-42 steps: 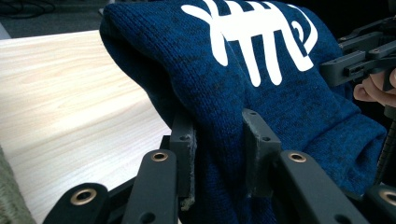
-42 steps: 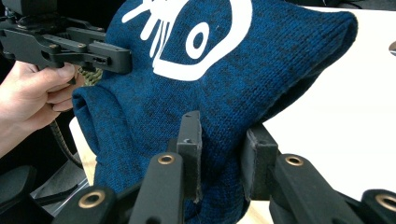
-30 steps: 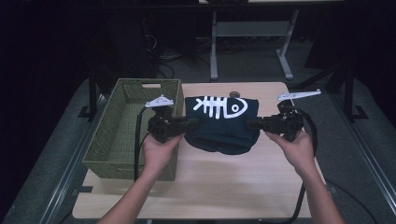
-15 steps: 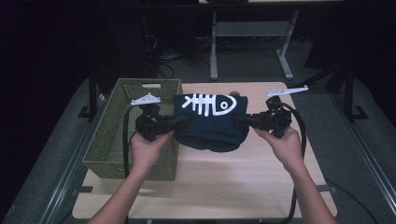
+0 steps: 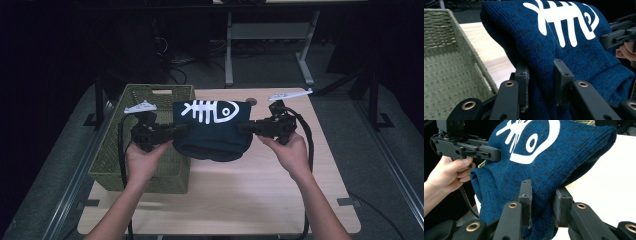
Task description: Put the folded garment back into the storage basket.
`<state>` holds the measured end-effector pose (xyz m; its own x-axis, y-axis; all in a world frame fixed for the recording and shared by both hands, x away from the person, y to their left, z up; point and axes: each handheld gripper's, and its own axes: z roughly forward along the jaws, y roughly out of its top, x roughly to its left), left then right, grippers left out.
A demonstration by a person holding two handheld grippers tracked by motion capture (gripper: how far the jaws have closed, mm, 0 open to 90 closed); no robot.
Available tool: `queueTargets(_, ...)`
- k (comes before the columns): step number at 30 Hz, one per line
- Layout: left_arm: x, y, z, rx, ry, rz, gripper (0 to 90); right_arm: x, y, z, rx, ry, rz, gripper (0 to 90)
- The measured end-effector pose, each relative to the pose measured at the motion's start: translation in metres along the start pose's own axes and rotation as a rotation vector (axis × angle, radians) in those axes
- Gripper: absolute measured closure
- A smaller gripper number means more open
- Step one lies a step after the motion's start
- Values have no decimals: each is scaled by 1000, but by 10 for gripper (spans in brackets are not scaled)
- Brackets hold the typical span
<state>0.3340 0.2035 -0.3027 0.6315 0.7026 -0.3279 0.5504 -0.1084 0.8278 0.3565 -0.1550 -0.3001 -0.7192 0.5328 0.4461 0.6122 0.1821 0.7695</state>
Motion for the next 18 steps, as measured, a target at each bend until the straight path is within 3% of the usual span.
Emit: queueTargets(18,21,-4,-26,-20,40,-38,687,13,15,31,3,31,-16,720)
